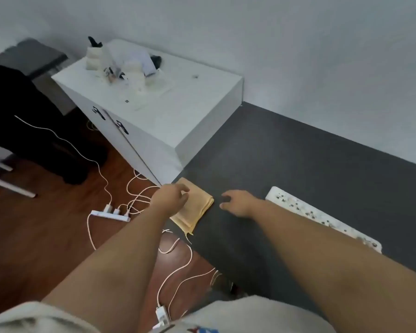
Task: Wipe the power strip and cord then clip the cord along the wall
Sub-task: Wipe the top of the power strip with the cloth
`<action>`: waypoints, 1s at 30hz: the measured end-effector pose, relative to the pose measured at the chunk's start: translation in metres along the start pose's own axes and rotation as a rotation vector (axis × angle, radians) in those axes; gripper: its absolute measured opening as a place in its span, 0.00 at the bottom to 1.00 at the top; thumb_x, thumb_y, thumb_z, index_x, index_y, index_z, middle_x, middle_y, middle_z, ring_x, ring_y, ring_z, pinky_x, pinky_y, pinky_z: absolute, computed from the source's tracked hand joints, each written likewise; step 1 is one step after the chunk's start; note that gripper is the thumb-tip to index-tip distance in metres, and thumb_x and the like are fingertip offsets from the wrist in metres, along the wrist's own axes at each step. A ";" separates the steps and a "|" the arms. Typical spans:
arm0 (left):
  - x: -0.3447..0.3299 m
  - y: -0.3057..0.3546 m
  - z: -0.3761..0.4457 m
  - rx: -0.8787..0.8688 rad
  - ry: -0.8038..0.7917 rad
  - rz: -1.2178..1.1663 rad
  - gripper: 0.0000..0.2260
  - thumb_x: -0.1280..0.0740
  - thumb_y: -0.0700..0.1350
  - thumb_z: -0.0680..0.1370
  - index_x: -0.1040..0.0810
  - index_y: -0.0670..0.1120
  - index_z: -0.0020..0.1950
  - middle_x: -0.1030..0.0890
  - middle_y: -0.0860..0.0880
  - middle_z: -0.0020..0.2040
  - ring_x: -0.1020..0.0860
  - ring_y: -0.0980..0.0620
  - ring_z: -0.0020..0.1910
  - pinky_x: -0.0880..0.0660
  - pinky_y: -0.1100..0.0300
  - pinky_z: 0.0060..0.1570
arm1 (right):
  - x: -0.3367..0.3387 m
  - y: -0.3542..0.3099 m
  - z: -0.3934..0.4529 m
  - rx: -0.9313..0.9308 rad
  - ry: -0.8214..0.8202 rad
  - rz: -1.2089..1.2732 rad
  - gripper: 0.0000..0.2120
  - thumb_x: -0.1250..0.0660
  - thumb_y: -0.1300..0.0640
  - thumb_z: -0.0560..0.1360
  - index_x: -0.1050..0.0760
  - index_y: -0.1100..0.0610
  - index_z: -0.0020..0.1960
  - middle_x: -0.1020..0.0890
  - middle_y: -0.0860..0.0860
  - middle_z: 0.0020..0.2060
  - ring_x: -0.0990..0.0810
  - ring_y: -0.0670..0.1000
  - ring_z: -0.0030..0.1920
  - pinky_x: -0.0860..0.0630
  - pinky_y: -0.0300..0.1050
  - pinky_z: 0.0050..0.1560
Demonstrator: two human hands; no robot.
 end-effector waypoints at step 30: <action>-0.004 0.022 0.011 -0.374 -0.317 -0.573 0.26 0.27 0.47 0.73 0.30 0.59 0.69 0.25 0.54 0.61 0.24 0.51 0.53 0.28 0.62 0.56 | -0.030 0.006 -0.030 -0.205 0.590 1.521 0.15 0.43 0.65 0.80 0.23 0.51 0.54 0.20 0.55 0.52 0.20 0.52 0.49 0.21 0.46 0.45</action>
Point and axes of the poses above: each hand's wrist, its own z-axis towards the middle knuckle, its own x-axis out of the back of the hand, y = z × x, the point moved 2 cm from there along z, towards the middle knuckle
